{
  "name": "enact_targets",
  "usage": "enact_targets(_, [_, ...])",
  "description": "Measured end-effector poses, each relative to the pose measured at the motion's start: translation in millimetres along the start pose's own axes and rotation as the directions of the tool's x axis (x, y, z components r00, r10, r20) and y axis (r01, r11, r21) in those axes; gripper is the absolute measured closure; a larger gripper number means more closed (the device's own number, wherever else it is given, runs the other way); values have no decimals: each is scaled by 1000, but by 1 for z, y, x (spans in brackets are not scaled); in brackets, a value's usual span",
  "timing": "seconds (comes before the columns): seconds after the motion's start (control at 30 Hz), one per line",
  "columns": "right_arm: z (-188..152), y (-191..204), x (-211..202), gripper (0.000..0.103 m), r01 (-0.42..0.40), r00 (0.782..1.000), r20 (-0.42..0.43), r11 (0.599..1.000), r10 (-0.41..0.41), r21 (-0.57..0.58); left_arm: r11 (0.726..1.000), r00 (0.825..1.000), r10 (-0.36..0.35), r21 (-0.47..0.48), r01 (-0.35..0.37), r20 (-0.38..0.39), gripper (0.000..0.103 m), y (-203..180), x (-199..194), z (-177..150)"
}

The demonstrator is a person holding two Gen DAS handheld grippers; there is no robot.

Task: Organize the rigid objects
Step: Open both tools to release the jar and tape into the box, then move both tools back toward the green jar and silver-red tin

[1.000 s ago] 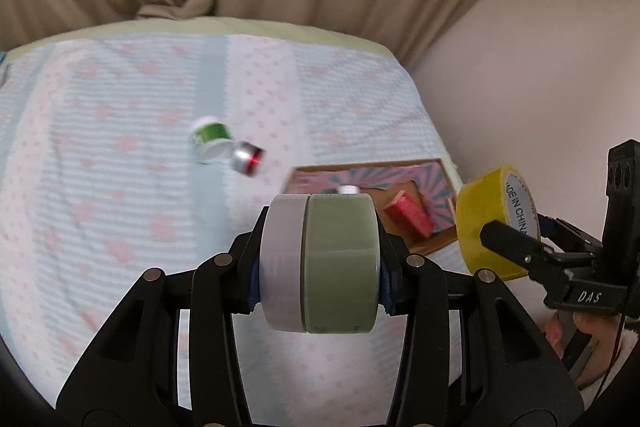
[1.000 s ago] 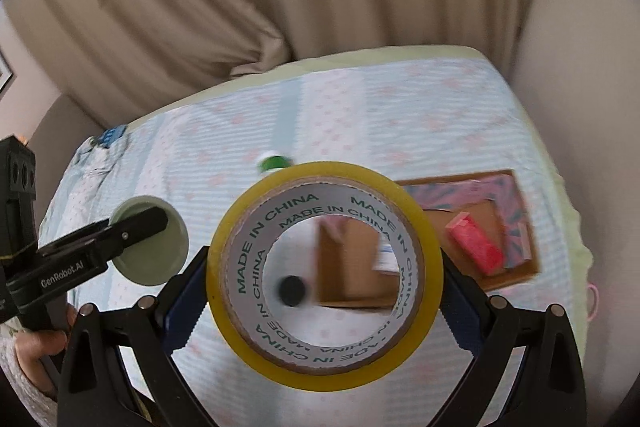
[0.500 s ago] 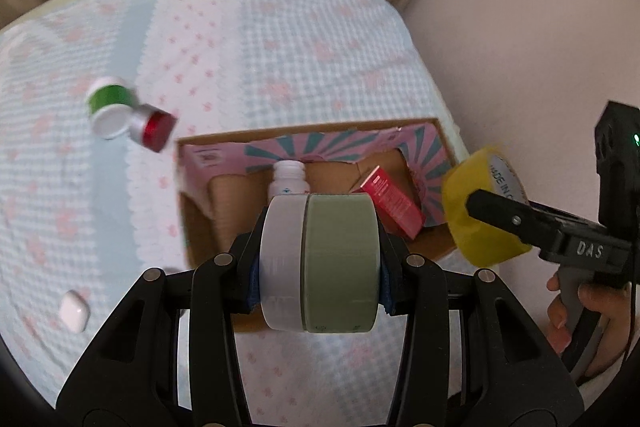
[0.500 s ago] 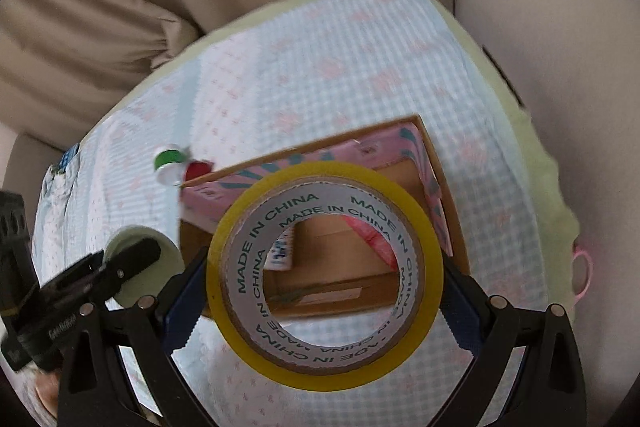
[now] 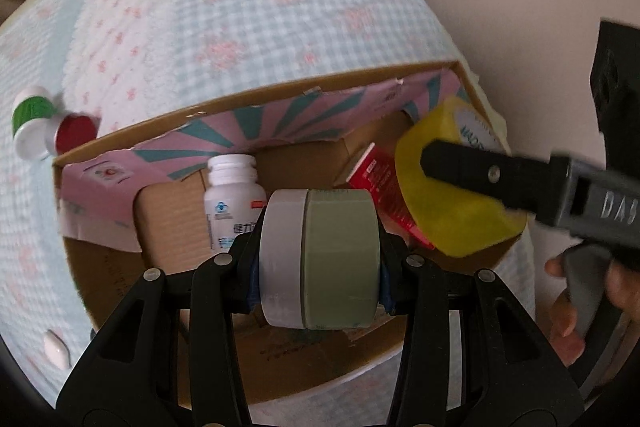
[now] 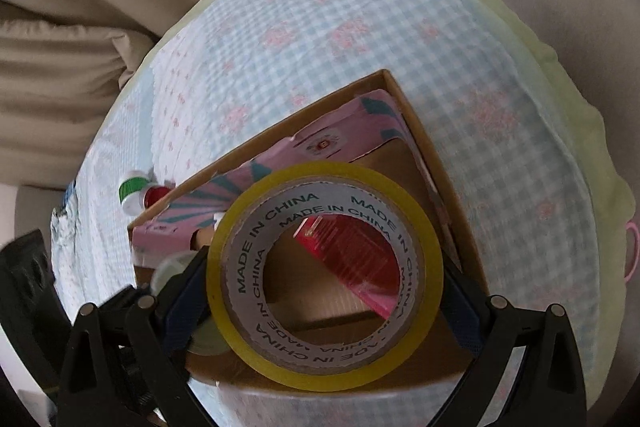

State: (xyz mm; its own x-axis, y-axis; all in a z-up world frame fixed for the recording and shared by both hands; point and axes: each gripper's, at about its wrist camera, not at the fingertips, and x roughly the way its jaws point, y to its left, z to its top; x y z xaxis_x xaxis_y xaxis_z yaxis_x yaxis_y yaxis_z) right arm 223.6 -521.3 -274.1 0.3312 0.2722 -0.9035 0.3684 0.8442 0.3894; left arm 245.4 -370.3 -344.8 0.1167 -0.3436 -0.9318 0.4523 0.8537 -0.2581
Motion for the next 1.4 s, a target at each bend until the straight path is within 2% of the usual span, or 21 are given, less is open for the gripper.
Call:
enact_targets(0.1, [4, -5, 3, 2, -16, 1000, -4, 1000, 16, 18, 999, 1000, 20, 36, -20, -9, 62, -5, 1, 1])
enact_targets(0.17, [8, -3, 5, 2, -23, 1000, -2, 1000, 23, 11, 998, 1000, 29, 57, -28, -4, 47, -10, -2, 3])
enact_targets(0.2, [9, -1, 5, 0, -8, 1000, 11, 1000, 8, 6, 997, 1000, 25, 71, -24, 0, 13, -12, -5, 3])
enact_targets(0.23, [9, 1, 2, 0, 4, 999, 36, 1000, -4, -8, 996, 1000, 26, 90, -26, 2, 1, -15, -8, 2])
enact_targets(0.37, [11, 2, -14, 0, -35, 992, 121, 999, 38, -31, 989, 998, 54, 140, -55, 11, 0, -18, -12, -3])
enact_targets(0.53, [10, -5, -17, 0, -32, 996, 79, 999, 34, -21, 991, 999, 46, 127, -46, 6, 0, -11, -19, -10])
enact_targets(0.8, [-2, -2, -28, 0, -3, 996, 93, 1000, 6, -27, 991, 998, 55, 117, -57, 18, 0, -8, -42, -24])
enact_targets(1.0, [-11, 13, -48, 0, 17, 991, 130, 997, -7, -78, 994, 996, 68, 82, -72, 57, 0, 4, -80, -34])
enact_targets(1.17, [-24, 30, -70, 0, 34, 986, 168, 995, -17, -99, 991, 988, 106, 65, -114, 108, 0, 17, -118, -49])
enact_targets(1.4, [-60, 71, -107, 0, 104, 967, 248, 975, -53, -195, 988, 977, 134, 48, -144, 167, 0, 40, -177, -75])
